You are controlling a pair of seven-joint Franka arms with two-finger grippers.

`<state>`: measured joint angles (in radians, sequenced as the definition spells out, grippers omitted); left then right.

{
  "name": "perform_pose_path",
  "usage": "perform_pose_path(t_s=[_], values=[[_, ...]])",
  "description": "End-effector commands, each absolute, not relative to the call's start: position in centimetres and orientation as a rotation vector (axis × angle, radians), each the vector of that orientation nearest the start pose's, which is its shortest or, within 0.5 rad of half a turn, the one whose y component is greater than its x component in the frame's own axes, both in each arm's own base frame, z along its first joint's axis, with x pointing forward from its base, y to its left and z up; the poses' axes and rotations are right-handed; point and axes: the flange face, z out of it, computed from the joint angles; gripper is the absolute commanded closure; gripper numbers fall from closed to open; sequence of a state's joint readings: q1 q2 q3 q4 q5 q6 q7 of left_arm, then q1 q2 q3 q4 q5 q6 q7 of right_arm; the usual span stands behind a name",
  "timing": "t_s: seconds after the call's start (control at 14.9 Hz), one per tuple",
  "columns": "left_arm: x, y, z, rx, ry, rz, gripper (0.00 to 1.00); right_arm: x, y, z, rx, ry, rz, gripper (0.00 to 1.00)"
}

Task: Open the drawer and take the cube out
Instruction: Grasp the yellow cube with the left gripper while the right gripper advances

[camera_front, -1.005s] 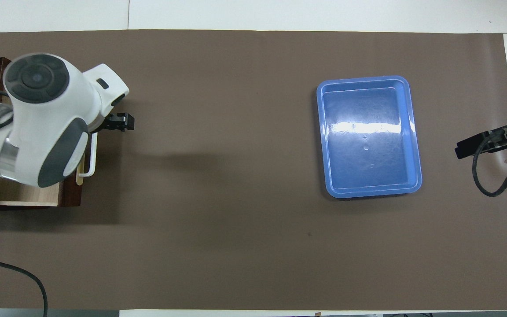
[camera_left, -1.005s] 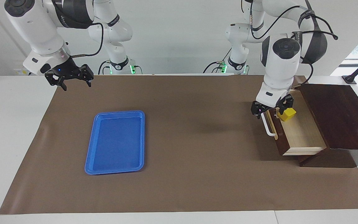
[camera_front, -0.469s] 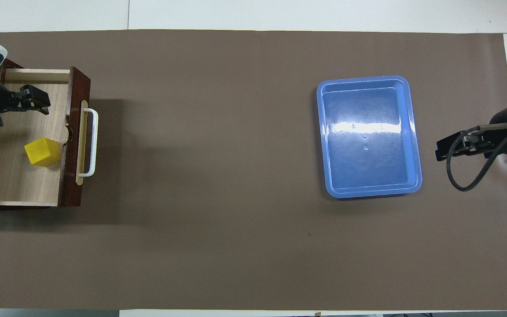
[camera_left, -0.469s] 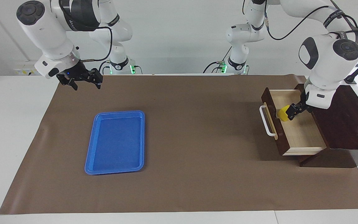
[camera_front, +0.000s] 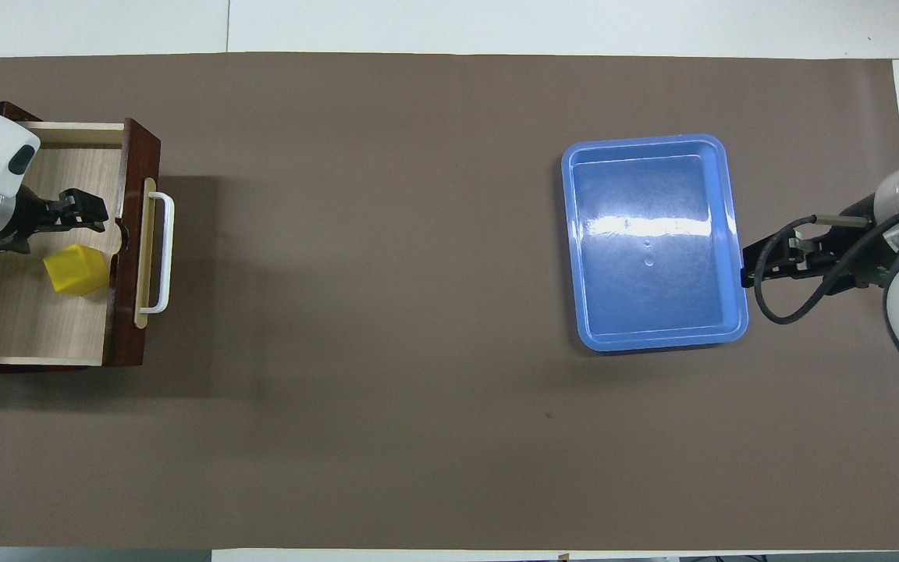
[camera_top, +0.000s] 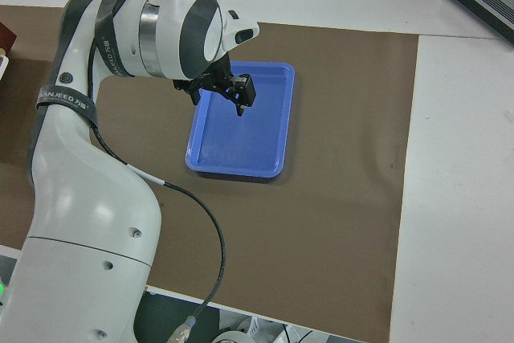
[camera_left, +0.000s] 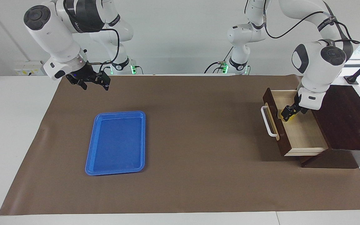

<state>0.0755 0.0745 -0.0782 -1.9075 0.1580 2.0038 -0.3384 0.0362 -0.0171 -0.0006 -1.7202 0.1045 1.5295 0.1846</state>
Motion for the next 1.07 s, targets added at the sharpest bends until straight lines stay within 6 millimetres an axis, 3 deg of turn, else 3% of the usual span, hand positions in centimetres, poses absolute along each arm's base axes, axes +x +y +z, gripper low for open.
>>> perform_pose_path(t_s=[0.0,0.54,0.67,0.87,1.0], values=[[56.6,1.1,45.3,-2.983,-0.475,-0.082,0.0,53.3,3.5,55.1,-2.973,0.382,0.317,0.0],[56.6,1.8,43.8,-2.988,-0.482,-0.106,0.02,54.5,8.8,52.2,-2.855,0.682,0.406,0.0],[56.6,1.9,43.8,-2.987,-0.489,-0.109,0.35,54.6,10.0,51.4,-2.813,0.762,0.43,0.0],[56.7,1.9,44.0,-2.985,-0.494,-0.098,0.99,54.6,11.6,50.3,-2.785,0.808,0.432,0.0],[57.6,2.1,44.9,-2.981,-0.505,-0.073,1.0,54.8,12.0,49.6,-2.759,0.855,0.455,0.0]])
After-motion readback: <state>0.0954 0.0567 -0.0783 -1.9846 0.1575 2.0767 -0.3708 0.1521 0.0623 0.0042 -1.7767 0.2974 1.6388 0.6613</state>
